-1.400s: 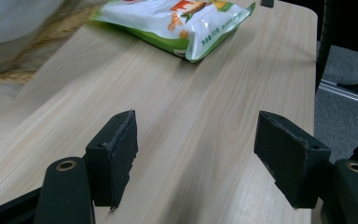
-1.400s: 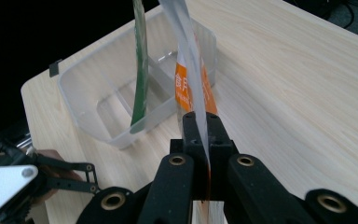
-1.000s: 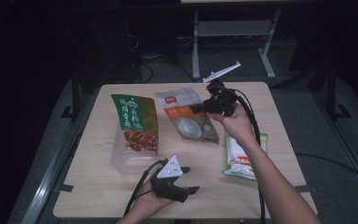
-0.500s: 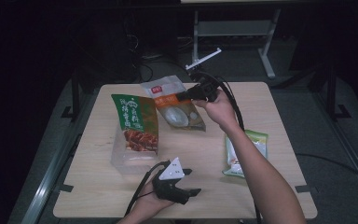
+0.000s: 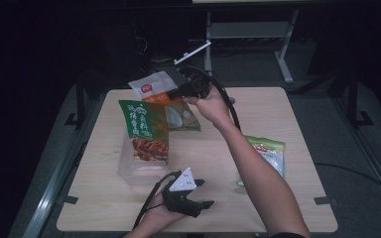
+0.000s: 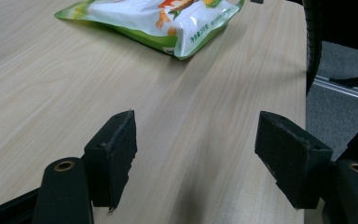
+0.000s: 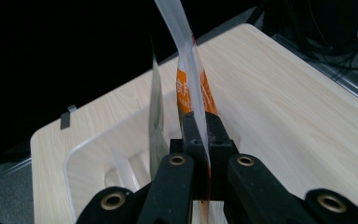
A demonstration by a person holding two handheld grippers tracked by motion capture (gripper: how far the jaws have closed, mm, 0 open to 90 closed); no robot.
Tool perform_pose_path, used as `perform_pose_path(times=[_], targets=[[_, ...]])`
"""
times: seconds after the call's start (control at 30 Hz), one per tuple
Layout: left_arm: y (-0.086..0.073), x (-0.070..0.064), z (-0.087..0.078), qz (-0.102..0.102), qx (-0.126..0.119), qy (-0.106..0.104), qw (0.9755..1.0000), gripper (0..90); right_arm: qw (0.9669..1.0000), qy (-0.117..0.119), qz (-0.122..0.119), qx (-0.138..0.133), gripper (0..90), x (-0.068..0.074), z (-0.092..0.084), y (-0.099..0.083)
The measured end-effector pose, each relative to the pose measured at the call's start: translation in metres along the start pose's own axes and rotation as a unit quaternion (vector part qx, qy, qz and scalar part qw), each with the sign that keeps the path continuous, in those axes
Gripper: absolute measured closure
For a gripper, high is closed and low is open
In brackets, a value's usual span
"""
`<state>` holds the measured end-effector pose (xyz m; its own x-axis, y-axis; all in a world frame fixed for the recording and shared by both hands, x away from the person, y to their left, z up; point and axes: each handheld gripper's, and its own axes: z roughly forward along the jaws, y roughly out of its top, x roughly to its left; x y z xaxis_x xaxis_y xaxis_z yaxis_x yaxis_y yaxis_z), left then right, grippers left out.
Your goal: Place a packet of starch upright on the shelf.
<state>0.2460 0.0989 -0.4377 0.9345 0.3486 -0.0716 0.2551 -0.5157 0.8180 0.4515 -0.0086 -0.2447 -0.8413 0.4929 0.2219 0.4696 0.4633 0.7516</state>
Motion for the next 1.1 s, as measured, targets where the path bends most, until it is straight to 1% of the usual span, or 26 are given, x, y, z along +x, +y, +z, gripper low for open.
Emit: perform_pose_path(times=[0.13, 0.23, 0.27, 0.3, 0.4, 0.43, 0.47, 0.53, 0.57, 0.63, 0.7, 0.73, 0.83, 0.93, 0.97, 1.0, 1.03, 1.1], targets=[[0.000, -0.001, 0.000, 0.001, 0.003, -0.001, 1.0000, 28.8, 0.9999, 0.009, -0.004, 0.000, 89.9, 0.004, 0.015, 0.013], [0.000, -0.001, 0.000, 0.000, 0.000, -0.001, 1.0000, 28.9, 0.9999, 0.017, 0.001, -0.001, 89.9, 0.006, 0.029, 0.019], [0.000, -0.001, 0.000, -0.001, 0.000, -0.001, 1.0000, 28.8, 0.9998, 0.018, 0.000, -0.002, 89.9, 0.005, 0.034, 0.021], [0.000, -0.002, 0.000, 0.000, 0.001, -0.001, 1.0000, 28.9, 0.9997, 0.024, 0.003, -0.005, 89.9, 0.005, 0.039, 0.021], [-0.001, -0.002, -0.001, 0.005, 0.004, 0.000, 1.0000, 28.8, 0.9995, 0.031, 0.011, -0.002, 89.9, 0.003, 0.054, 0.021], [-0.001, -0.002, -0.001, 0.005, 0.004, 0.000, 1.0000, 28.8, 0.9995, 0.031, 0.011, -0.002, 89.9, 0.003, 0.054, 0.021], [-0.001, -0.002, -0.001, 0.003, 0.001, 0.000, 1.0000, 28.8, 0.9995, 0.029, 0.013, -0.003, 89.9, 0.001, 0.063, 0.020], [-0.001, -0.002, -0.001, 0.004, 0.004, 0.000, 1.0000, 28.8, 0.9993, 0.032, 0.019, -0.007, 89.9, 0.000, 0.069, 0.019], [-0.001, -0.002, -0.001, 0.004, 0.004, 0.000, 1.0000, 28.8, 0.9993, 0.031, 0.019, -0.008, 89.9, -0.001, 0.072, 0.018], [0.000, -0.003, -0.001, 0.005, 0.004, 0.001, 1.0000, 28.8, 0.9990, 0.031, 0.026, -0.016, 89.9, -0.002, 0.077, 0.015], [0.000, -0.003, -0.001, 0.009, 0.005, 0.001, 0.9999, 28.9, 0.9989, 0.033, 0.026, -0.020, 90.0, -0.003, 0.079, 0.014], [0.000, -0.003, 0.000, 0.012, 0.007, 0.001, 0.9999, 28.9, 0.9981, 0.039, 0.038, -0.027, 89.9, -0.006, 0.082, 0.011], [-0.001, -0.004, 0.001, 0.011, 0.010, -0.002, 0.9999, 28.8, 0.9977, 0.038, 0.046, -0.031, 89.9, -0.008, 0.088, 0.005], [-0.001, -0.005, 0.002, 0.011, 0.007, -0.001, 0.9999, 28.8, 0.9981, 0.034, 0.048, -0.018, 89.9, -0.008, 0.097, 0.000], [-0.001, -0.005, 0.002, 0.011, 0.007, -0.001, 0.9999, 28.8, 0.9981, 0.034, 0.048, -0.018, 89.9, -0.008, 0.097, 0.000], [-0.001, -0.005, 0.002, 0.011, 0.008, 0.000, 0.9999, 28.8, 0.9985, 0.030, 0.045, -0.011, 89.9, -0.008, 0.102, -0.004], [-0.001, -0.005, 0.001, 0.013, 0.011, 0.000, 0.9999, 28.8, 0.9985, 0.029, 0.046, -0.006, 89.8, -0.008, 0.105, -0.006], [-0.001, -0.005, 0.001, 0.014, 0.010, 0.001, 0.9999, 28.8, 0.9985, 0.028, 0.047, 0.007, 89.8, -0.008, 0.110, -0.009]])
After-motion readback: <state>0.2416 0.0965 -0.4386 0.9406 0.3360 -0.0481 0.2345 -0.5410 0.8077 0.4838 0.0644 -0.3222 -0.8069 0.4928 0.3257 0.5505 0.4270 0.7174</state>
